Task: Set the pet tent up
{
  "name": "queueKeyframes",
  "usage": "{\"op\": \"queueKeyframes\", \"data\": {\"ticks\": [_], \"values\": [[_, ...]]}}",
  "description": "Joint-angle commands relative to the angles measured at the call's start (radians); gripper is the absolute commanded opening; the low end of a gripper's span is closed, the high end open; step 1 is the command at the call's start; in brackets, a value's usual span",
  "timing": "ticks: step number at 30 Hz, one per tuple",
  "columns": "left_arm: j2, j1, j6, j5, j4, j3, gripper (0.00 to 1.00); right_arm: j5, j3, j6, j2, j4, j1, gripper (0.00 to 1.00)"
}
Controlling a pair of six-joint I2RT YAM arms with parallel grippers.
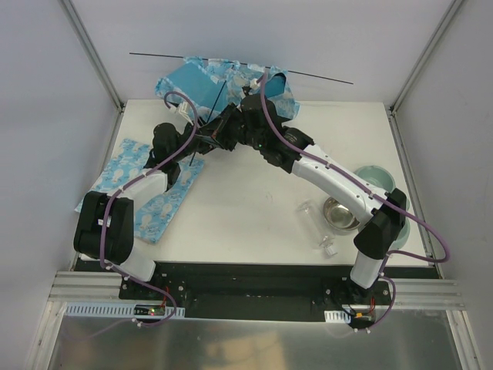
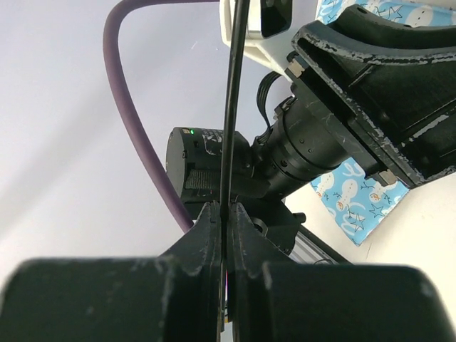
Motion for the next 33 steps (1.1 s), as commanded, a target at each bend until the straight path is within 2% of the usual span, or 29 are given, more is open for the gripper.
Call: {"op": "queueKeyframes", "data": {"ticks": [1, 6, 9, 20, 25, 33], "values": [[0.001, -0.011, -0.037, -0.01, 0.046, 0.054, 0.48, 0.093, 0.027, -0.034, 0.025, 0.031, -0.033, 0.0], [-0.005, -0.012, -0.031, -0.024, 0.043, 0.053, 0.58, 0.096, 0.023, -0.035, 0.022, 0.045, -0.033, 0.0], [0.003, -0.012, -0.02, -0.012, 0.034, 0.06, 0.56, 0.087, 0.024, -0.032, 0.024, 0.045, -0.033, 0.0], [0.014, -0.012, 0.0, -0.005, 0.009, 0.1, 0.27, 0.07, -0.013, -0.028, -0.002, 0.048, -0.03, 0.0], [0.018, -0.012, 0.026, 0.037, -0.024, 0.123, 0.01, 0.09, -0.056, -0.042, -0.028, 0.048, -0.032, 0.0], [-0.026, -0.008, 0.063, 0.094, -0.099, 0.122, 0.0, 0.157, -0.154, -0.103, -0.088, 0.131, -0.041, 0.0]]}}
